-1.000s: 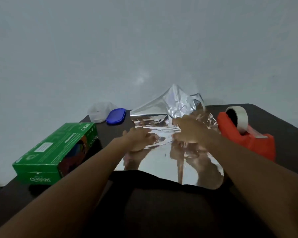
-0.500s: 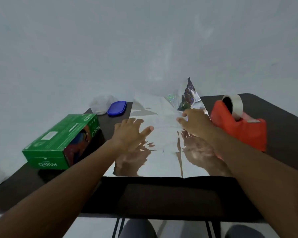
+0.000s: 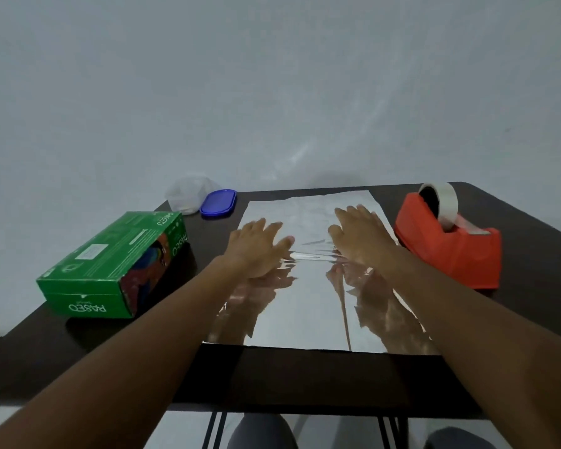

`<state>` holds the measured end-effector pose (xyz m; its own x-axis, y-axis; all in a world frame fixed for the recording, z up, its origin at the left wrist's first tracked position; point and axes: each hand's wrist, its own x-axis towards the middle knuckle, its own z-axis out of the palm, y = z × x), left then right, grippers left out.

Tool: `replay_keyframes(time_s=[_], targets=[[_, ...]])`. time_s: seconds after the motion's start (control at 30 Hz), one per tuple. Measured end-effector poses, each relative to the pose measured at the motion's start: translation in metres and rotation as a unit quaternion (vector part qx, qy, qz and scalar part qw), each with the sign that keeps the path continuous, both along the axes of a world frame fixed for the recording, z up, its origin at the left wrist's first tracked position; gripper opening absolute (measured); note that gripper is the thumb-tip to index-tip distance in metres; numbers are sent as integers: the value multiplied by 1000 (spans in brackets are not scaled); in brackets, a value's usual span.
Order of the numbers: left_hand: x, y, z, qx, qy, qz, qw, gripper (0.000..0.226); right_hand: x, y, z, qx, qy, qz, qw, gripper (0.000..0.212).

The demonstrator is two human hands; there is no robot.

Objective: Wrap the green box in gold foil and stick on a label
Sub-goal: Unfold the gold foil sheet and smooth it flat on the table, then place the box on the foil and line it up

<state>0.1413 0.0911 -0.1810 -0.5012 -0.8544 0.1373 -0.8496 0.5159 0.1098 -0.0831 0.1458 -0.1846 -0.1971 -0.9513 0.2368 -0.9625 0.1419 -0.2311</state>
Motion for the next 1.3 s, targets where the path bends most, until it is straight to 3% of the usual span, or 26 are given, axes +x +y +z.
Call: replay_keyframes(time_s=[0.17,0.3,0.53,0.67,0.87,1.07,1.13,1.23,1.3], targets=[[7,0,-11,32,-23,-1,999,72,-6,4,-15,116,6,-35,993,76],[15,1,-13,30,-55,-9,998,85,-3,9,-15,125,-7,-32,992,84],[28,14,-4,64,-79,1,995,114,9,21,-5,127,-15,-32,991,82],[38,10,23,25,-32,39,998,100,31,17,18,85,-14,-10,996,75],[88,-9,79,-69,-82,148,983,89,85,-12,43,40,-4,55,998,77],[154,-37,80,53,-103,315,942,115,134,-24,41,28,-32,111,993,74],[160,-51,80,98,-73,300,946,108,139,-28,36,11,-53,124,991,71],[148,-61,91,120,-59,258,957,78,142,-34,31,-6,-105,147,984,65],[130,-61,102,113,-41,249,961,85,146,-36,38,-31,-175,173,969,56]])
